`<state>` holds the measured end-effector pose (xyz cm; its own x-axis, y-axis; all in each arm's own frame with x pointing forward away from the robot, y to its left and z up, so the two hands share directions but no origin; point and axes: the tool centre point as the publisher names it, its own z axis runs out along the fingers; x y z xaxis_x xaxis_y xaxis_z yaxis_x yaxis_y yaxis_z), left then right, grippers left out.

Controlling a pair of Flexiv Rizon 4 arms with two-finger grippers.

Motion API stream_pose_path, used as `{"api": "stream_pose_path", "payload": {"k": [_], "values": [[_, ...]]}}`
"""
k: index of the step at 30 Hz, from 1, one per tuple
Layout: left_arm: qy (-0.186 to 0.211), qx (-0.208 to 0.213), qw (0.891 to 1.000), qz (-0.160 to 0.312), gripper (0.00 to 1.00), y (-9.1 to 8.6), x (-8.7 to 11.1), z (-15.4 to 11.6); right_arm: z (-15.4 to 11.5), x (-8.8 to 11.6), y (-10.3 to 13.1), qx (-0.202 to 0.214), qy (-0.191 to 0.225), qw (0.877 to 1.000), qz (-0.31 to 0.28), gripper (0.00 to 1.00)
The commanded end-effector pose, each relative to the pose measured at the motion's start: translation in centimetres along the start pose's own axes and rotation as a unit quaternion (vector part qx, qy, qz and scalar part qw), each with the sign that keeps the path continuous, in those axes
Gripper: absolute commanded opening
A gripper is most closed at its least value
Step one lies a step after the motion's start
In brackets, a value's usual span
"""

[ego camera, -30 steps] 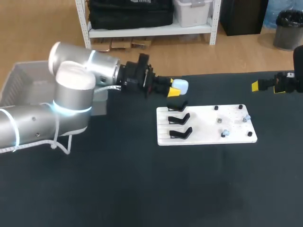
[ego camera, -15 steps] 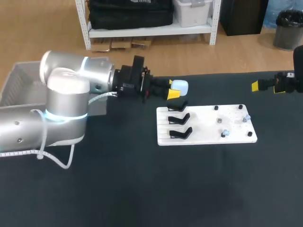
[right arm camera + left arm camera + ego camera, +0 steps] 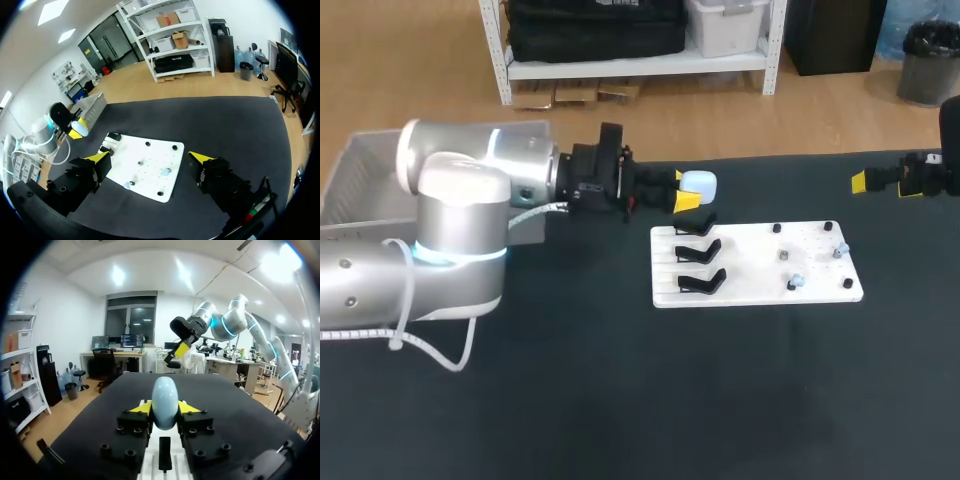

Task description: Pick up each earbud case from the left stands, insert the matching earbuds, close the lid, and place the case in the box.

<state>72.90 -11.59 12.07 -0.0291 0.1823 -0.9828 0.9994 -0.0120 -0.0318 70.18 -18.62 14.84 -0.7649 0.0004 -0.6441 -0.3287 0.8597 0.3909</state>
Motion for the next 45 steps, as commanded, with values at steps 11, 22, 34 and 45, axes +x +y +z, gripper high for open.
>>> {"api": "stream_pose_path", "payload": {"k": [11, 22, 34, 45], "values": [[-0.025, -0.017, 1.0, 0.002, 0.0, -1.3, 0.1, -1.2, 0.4, 0.1, 0.9, -0.006, 0.007, 1.0, -0.001, 1.0], [-0.03, 0.014, 0.999, -0.003, 0.0, -1.7, 0.6, -0.3, 0.0, 1.5, 7.0, -0.049, 0.027, 0.998, -0.033, 1.0], [-0.027, 0.033, 0.999, -0.01, 0.0, -1.5, 1.2, 0.5, 0.8, 2.5, 13.6, -0.069, 0.048, 0.993, -0.083, 1.0], [-0.022, 0.036, 0.999, -0.02, 0.0, -1.2, 1.8, 0.7, 3.1, 3.3, 15.6, -0.064, 0.069, 0.991, -0.091, 1.0]]}}
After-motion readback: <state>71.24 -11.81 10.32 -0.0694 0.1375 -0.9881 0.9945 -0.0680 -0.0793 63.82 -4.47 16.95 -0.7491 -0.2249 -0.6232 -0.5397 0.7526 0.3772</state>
